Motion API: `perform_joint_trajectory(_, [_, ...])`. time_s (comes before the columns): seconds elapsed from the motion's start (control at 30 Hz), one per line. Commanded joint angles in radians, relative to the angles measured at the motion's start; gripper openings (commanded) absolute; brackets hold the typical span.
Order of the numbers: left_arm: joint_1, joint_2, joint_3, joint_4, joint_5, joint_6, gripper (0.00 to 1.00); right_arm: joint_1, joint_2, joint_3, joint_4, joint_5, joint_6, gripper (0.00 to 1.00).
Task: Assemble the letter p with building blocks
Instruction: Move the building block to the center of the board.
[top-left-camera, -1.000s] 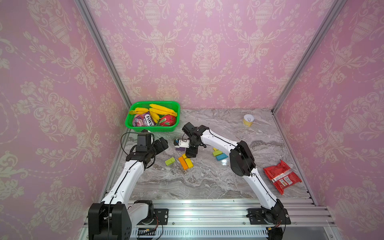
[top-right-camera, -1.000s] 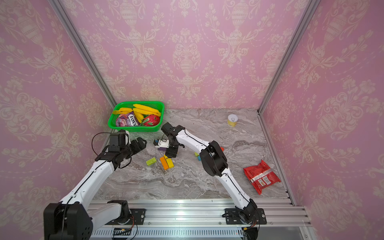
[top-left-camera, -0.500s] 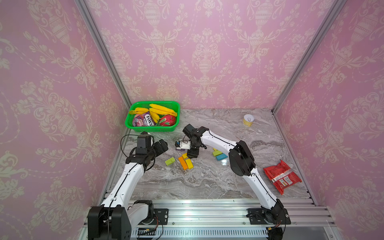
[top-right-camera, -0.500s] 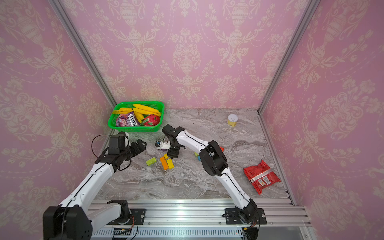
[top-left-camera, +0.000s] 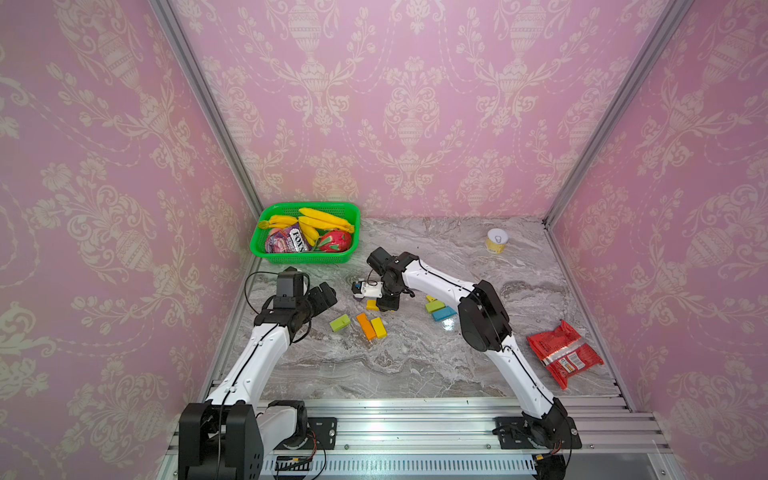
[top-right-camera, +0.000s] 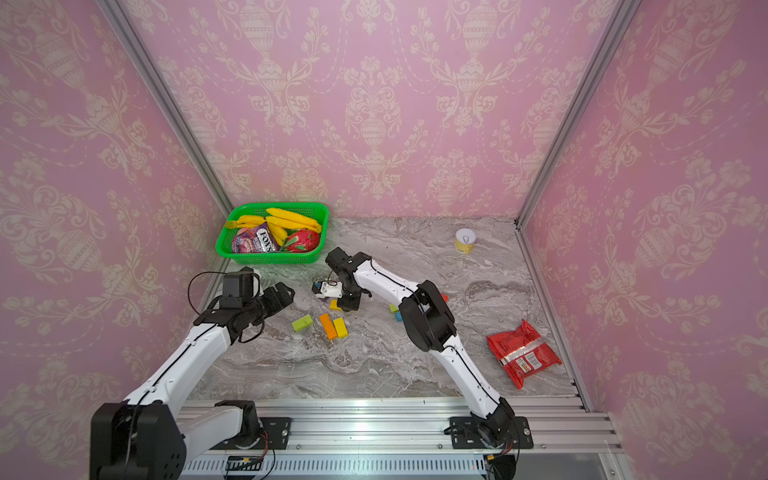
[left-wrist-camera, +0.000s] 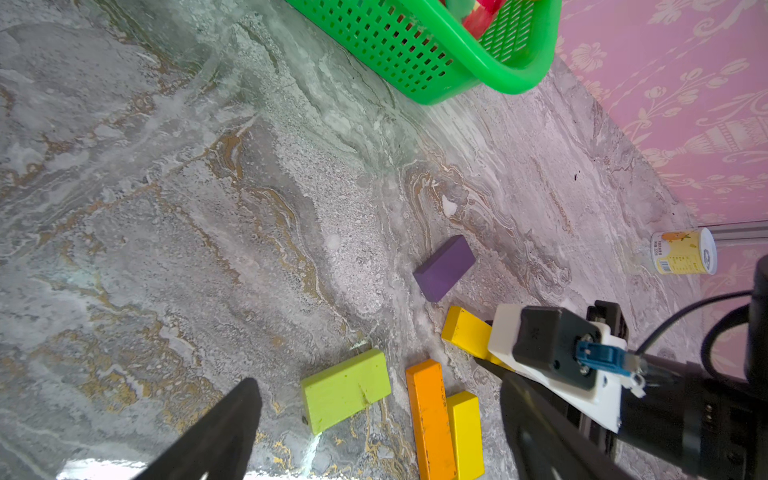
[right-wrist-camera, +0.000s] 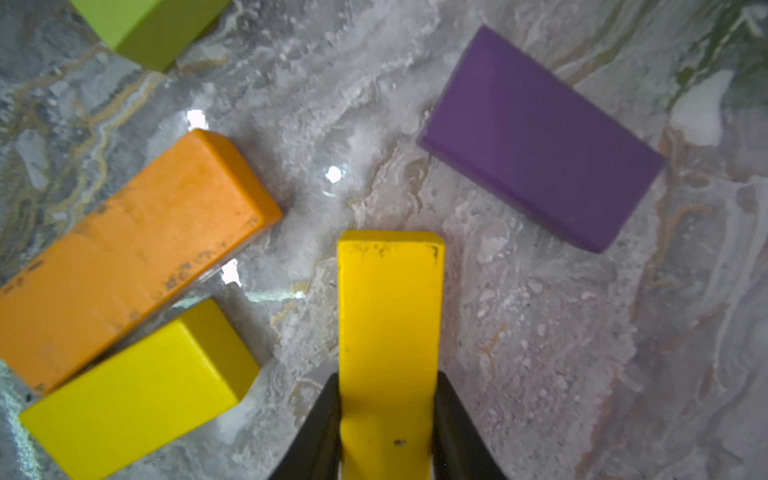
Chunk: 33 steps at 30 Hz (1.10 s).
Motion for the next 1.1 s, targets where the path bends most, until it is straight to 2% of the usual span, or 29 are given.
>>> perform_joint_trajectory(0.0, [0.005,0.025,0.008,0.004,0.029,-0.009,0.93,-0.045,0.018,-0.054,-0.022,0.06,-0.001,0.28])
perform_joint_trajectory(0.2, [0.0,0.059,0.021,0.017,0.03,-0.013,0.94,-0.082,0.02,-0.035,-0.014,0.114,-0.062,0.28])
perform_joint_trajectory(0.4, [-0.022,0.114,0.058,0.027,0.024,-0.01,0.95,-0.101,0.05,0.035,-0.019,0.117,-0.117,0.29])
perform_joint_trajectory(0.67, [-0.071,0.216,0.108,0.051,0.027,-0.012,0.96,-0.098,0.046,0.028,0.015,0.076,-0.151,0.32])
perform_joint_trajectory(1.07, [-0.072,0.295,0.148,0.071,0.04,-0.011,0.98,-0.074,0.088,0.108,0.0,0.054,-0.164,0.34])
